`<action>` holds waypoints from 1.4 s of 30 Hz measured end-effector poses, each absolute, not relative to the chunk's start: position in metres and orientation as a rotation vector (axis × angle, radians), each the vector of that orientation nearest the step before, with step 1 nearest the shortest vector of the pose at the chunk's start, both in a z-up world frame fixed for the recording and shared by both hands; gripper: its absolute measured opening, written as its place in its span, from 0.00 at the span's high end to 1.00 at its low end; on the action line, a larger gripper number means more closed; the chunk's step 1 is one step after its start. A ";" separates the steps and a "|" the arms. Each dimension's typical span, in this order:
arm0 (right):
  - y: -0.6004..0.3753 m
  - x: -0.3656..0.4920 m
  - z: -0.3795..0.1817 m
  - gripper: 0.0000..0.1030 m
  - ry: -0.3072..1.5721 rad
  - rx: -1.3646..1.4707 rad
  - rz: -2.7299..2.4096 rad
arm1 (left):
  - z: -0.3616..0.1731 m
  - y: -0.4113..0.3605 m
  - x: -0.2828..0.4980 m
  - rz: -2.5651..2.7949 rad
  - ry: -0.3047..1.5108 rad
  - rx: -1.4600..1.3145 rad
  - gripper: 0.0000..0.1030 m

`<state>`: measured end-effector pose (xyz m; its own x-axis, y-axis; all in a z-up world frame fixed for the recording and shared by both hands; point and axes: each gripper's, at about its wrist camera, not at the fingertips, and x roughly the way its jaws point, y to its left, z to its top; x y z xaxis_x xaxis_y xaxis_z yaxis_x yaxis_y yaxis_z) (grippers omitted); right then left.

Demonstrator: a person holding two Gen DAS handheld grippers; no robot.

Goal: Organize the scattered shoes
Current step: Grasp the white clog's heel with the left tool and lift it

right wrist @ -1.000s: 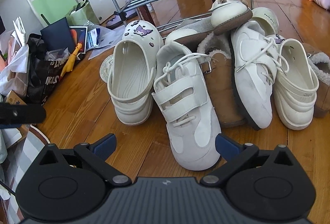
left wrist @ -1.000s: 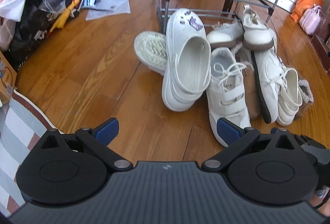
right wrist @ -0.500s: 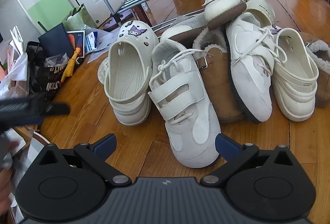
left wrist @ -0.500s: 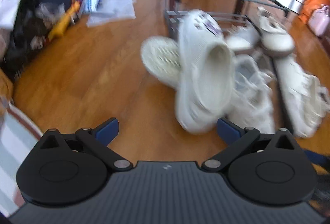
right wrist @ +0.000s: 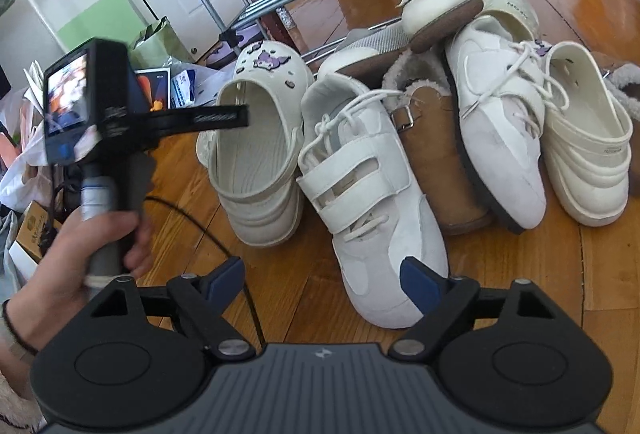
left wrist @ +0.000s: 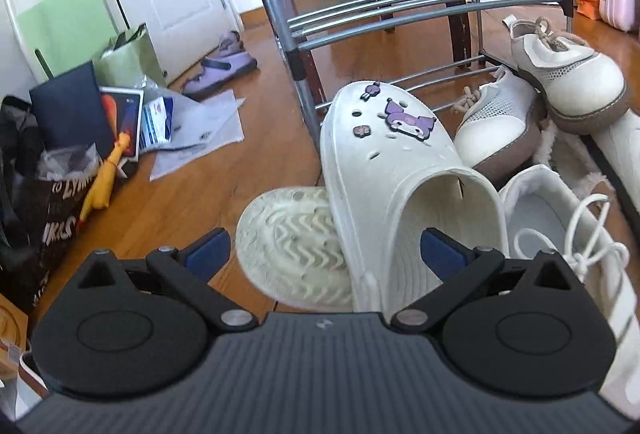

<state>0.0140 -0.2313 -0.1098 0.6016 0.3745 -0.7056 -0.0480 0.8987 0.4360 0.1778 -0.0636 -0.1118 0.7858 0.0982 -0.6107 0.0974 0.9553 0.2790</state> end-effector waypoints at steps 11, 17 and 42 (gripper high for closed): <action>-0.231 0.010 -0.107 0.15 0.882 0.326 0.211 | -0.130 -0.057 0.189 -0.018 0.788 0.274 0.10; -0.225 0.008 -0.108 0.12 0.888 0.322 0.222 | -0.133 -0.065 0.175 -0.014 0.775 0.321 0.77; -0.226 0.010 -0.118 0.12 0.913 0.332 0.280 | -0.121 0.013 0.098 0.079 0.728 0.108 0.86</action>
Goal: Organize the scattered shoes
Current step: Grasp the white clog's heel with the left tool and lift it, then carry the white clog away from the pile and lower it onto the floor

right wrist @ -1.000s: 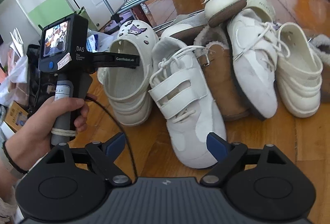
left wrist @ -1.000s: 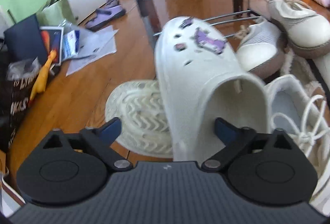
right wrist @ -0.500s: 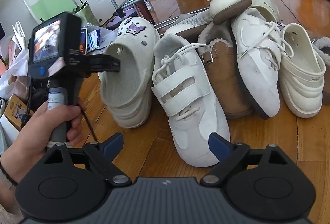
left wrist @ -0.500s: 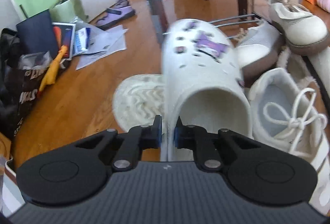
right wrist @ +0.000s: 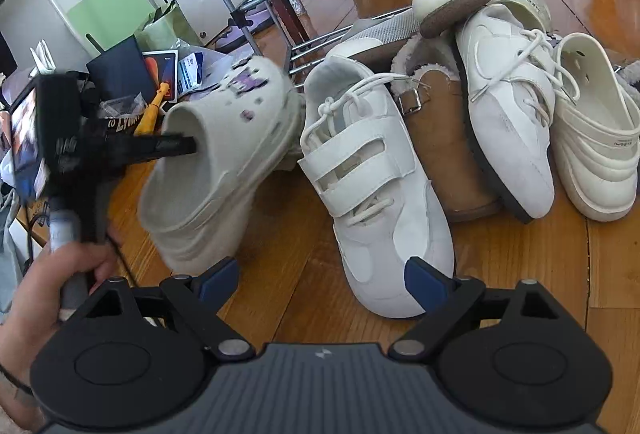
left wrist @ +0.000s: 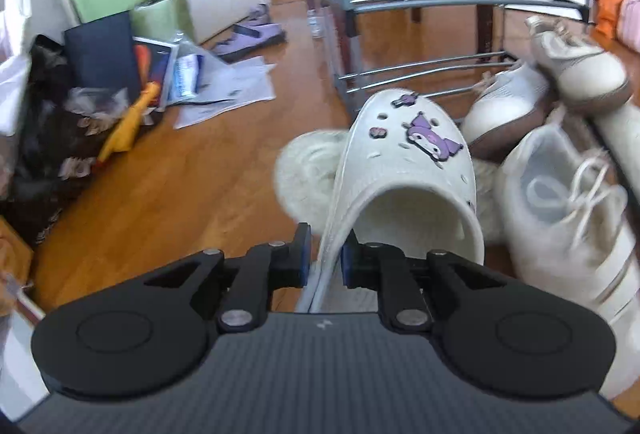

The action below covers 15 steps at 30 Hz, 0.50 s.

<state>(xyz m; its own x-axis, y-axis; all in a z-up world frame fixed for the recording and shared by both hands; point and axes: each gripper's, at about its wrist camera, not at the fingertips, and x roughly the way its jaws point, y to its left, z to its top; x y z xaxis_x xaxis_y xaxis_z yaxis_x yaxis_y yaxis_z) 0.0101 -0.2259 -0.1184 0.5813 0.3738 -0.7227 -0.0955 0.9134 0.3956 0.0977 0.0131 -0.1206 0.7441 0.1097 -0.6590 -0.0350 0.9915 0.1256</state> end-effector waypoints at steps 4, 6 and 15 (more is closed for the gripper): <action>-0.215 0.013 -0.113 0.11 0.930 0.309 0.301 | -0.119 0.041 0.072 0.114 0.739 0.021 0.86; -0.208 0.016 -0.109 0.11 0.940 0.294 0.314 | -0.118 0.048 0.060 0.140 0.732 0.025 0.86; -0.175 0.025 -0.093 0.11 0.985 0.229 0.372 | -0.110 0.081 0.036 0.185 0.764 0.003 0.83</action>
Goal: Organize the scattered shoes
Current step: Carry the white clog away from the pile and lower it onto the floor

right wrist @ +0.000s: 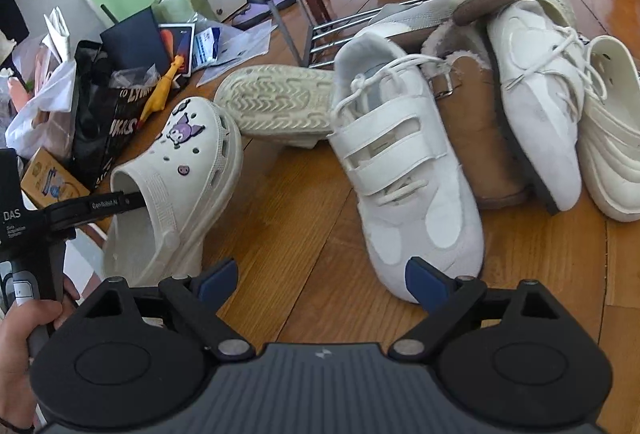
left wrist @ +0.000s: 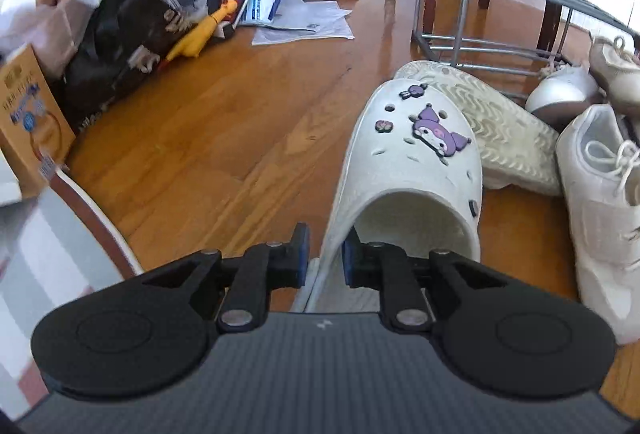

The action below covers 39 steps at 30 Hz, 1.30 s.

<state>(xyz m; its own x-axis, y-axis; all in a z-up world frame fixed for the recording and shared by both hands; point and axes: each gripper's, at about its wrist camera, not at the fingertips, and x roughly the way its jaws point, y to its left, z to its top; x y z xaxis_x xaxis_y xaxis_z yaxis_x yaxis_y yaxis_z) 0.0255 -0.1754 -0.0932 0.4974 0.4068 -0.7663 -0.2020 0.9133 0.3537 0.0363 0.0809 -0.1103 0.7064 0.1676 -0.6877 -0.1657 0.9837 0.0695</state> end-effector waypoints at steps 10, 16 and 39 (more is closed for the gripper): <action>-0.096 0.062 -0.021 0.11 1.126 -0.163 0.565 | -0.063 0.128 0.017 0.057 0.844 -0.099 0.28; -0.061 0.066 0.037 0.11 1.356 -0.370 0.628 | 0.001 0.165 0.001 -0.079 0.906 -0.217 0.12; 0.008 0.128 -0.091 0.08 1.390 -0.250 0.578 | -0.050 0.166 0.090 -0.032 1.325 0.011 0.04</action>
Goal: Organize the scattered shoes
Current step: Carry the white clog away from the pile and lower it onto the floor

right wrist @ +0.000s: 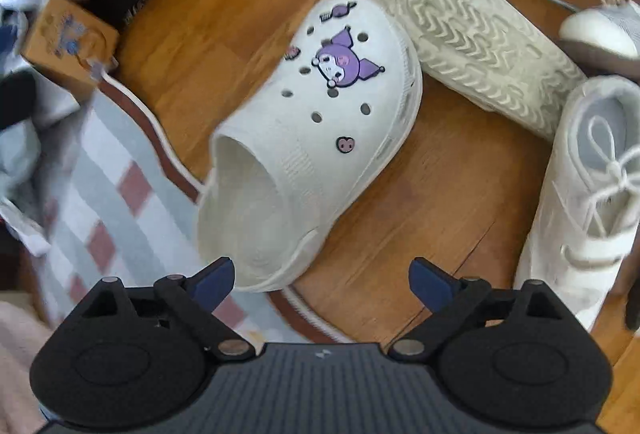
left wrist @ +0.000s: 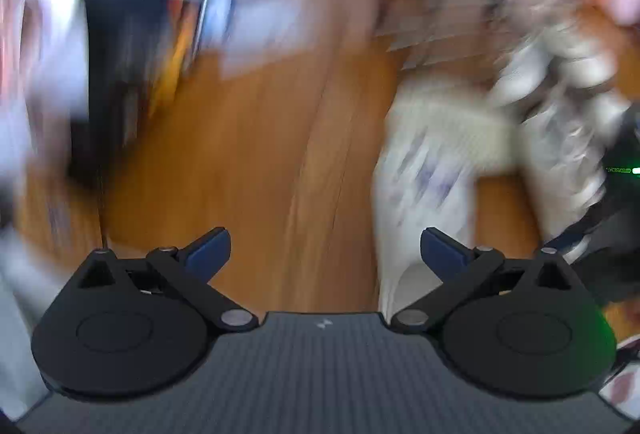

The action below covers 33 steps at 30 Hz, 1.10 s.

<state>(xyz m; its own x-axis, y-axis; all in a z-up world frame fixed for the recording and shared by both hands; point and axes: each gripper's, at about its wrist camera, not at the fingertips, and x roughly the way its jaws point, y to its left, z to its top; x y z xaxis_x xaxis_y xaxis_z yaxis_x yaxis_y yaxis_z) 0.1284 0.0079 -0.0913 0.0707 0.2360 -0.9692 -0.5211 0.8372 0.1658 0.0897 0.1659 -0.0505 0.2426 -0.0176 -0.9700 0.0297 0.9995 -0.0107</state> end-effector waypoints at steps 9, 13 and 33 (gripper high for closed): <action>0.012 0.145 -0.144 0.22 1.288 -0.053 0.481 | -0.054 0.192 0.104 0.012 1.261 0.020 0.00; -0.009 0.135 -0.145 0.58 1.180 0.026 0.477 | -0.066 0.199 0.110 0.009 1.242 0.001 0.00; 0.083 0.152 -0.099 0.26 0.945 -0.605 0.701 | -0.115 0.269 0.115 -0.020 1.228 -0.293 0.00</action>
<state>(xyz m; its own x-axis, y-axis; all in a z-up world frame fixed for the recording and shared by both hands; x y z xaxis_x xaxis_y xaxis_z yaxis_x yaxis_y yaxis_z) 0.1516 0.0826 -0.0991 0.4027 0.2668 -0.8756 -0.7603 0.6301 -0.1577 0.1155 0.2686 -0.1145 0.3411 -0.1724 -0.9241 -0.1421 0.9623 -0.2320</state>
